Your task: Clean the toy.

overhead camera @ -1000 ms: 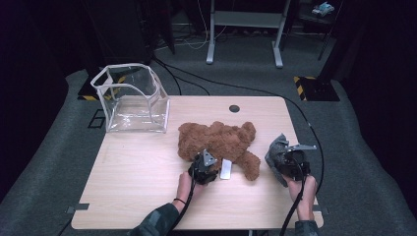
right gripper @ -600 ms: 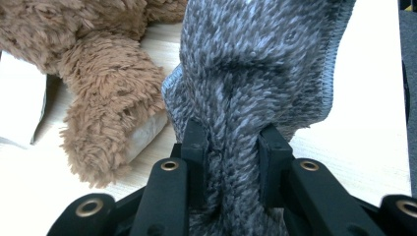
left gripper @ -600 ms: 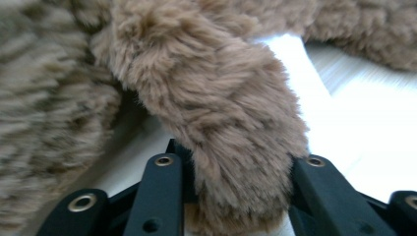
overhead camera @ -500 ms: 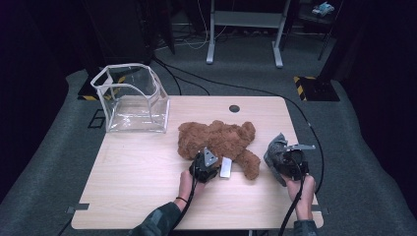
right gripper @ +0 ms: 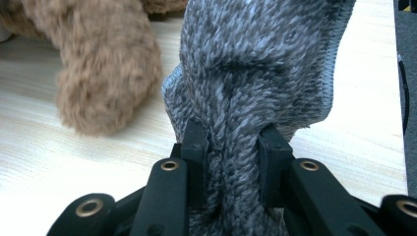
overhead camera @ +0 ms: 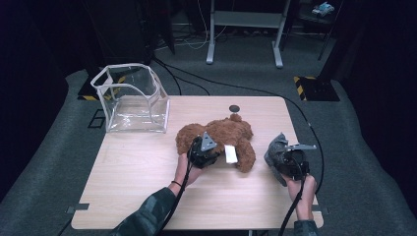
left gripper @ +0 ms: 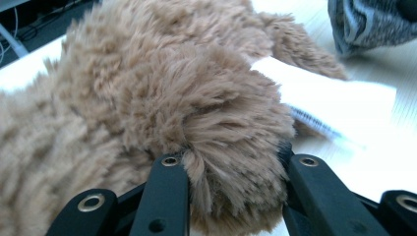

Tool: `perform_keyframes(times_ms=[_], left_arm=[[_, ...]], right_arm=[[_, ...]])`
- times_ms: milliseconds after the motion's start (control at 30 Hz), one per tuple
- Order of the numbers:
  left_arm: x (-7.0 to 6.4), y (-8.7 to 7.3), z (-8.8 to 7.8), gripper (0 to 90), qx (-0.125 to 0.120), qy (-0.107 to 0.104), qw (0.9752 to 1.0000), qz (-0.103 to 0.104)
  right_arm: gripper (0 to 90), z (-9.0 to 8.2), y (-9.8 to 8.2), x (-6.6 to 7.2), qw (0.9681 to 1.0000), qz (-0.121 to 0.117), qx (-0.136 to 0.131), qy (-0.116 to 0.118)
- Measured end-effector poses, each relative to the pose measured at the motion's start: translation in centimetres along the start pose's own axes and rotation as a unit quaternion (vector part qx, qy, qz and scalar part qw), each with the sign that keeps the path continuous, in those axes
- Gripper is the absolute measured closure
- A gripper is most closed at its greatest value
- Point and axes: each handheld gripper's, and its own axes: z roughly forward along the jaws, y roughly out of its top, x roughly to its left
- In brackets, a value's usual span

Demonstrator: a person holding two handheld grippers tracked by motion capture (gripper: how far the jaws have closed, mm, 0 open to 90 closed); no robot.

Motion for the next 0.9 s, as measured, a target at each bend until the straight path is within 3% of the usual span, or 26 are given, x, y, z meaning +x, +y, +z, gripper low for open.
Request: perform_keyframes(times_ms=[233, 333, 667, 800, 900], left_arm=[[0.8, 1.6, -1.2, 71.5, -0.036, -0.014, 0.9991, -0.019], [1.0, 2.3, -1.8, 71.7, -0.052, -0.029, 0.9975, -0.039], [1.2, 4.4, -4.3, 71.9, -0.108, -0.056, 0.9899, -0.073], [1.2, 4.6, -5.0, 71.9, -0.119, -0.083, 0.9855, -0.089], [1.6, 3.8, -4.6, 71.7, -0.109, -0.099, 0.9839, -0.101]], right_arm=[[70.8, -0.1, 0.2, 0.0, 1.0, -0.004, -0.003, -0.002], [70.8, -0.2, 0.4, 0.1, 1.0, -0.007, -0.003, -0.004], [70.8, -0.5, 0.9, 0.4, 0.9999, -0.011, -0.005, -0.003], [70.7, -0.9, 1.3, 0.5, 0.9999, -0.014, -0.009, -0.005], [70.6, -1.2, 1.5, 0.7, 0.9998, -0.013, -0.011, -0.008]])
